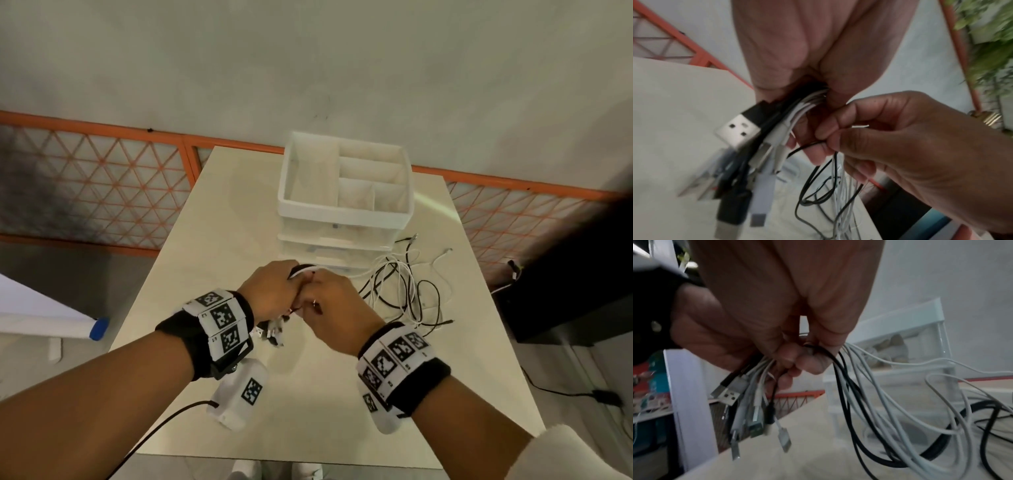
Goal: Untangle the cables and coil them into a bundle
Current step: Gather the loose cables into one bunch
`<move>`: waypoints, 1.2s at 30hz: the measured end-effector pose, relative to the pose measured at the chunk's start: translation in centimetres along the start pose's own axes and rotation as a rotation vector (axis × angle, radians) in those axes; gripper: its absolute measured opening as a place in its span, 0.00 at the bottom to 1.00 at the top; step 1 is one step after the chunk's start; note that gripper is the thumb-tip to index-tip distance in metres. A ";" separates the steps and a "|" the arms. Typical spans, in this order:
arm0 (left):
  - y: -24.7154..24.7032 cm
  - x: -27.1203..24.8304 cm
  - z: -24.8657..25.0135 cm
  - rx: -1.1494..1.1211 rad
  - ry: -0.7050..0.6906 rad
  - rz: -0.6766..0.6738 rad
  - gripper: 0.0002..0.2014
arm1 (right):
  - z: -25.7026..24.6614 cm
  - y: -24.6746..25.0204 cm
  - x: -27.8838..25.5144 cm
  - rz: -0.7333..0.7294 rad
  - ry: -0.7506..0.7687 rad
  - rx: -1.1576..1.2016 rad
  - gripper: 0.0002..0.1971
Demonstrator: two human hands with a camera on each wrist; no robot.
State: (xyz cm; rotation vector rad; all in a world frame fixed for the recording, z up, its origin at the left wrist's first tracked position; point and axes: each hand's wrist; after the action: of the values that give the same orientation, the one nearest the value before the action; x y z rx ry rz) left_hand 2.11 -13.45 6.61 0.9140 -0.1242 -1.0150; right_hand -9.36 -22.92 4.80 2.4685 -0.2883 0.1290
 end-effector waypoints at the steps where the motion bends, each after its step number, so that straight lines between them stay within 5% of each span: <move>1: 0.5 0.1 0.7 0.007 -0.023 0.020 0.17 | -0.9 0.9 0.1 0.061 0.022 0.031 0.07; 7: 4.6 -0.1 4.9 -0.024 -0.110 0.093 0.17 | -3.1 4.7 0.0 0.296 -0.078 0.107 0.15; 12: 7.1 -1.0 6.9 -0.027 -0.188 -0.035 0.32 | -2.3 8.8 -0.1 0.433 -0.271 -0.102 0.25; 15: 7.3 -1.4 8.1 0.018 -0.326 -0.106 0.16 | -3.7 9.3 0.4 0.422 -0.137 -0.314 0.31; 17: 7.2 -1.6 8.8 0.028 -0.392 -0.122 0.10 | -4.1 9.1 0.8 0.428 -0.023 -0.394 0.25; 19: 7.4 -1.9 9.0 0.014 -0.440 -0.090 0.09 | -3.7 9.4 1.2 0.425 -0.023 -0.375 0.08; 20: 7.7 -2.1 9.1 -0.025 -0.453 -0.065 0.10 | -2.7 9.7 1.2 0.422 -0.106 -0.323 0.06; 23: 9.4 -2.2 8.7 -0.262 -0.397 0.092 0.11 | 1.2 10.6 -0.2 0.436 -0.426 -0.218 0.22; 26: 11.2 -1.5 7.7 -0.468 -0.347 0.270 0.14 | 6.0 10.6 -2.6 0.423 -0.643 -0.299 0.08; 31: 12.1 -0.5 5.6 -0.522 -0.214 0.440 0.15 | 8.7 13.0 -3.6 0.479 -0.979 -0.134 0.13; 33: 11.9 -0.1 4.9 -0.456 -0.153 0.475 0.15 | 8.5 15.2 -3.0 0.638 -0.909 -0.115 0.12; 36: 11.8 0.2 4.0 -0.434 -0.074 0.509 0.15 | 7.1 17.9 -2.3 0.936 -0.596 -0.075 0.05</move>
State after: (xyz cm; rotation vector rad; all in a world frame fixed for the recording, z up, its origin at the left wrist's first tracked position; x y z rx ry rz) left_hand 8.25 -13.63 17.42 0.4130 -0.1796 -0.5656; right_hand -15.71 -40.68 9.38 2.0433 -1.6391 -0.2321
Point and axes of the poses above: each hand's wrist, its own x-axis towards the middle knuckle, its own y-axis out of the back of the hand, z = x × y, and after that the axes turned 13 degrees about x, right-handed
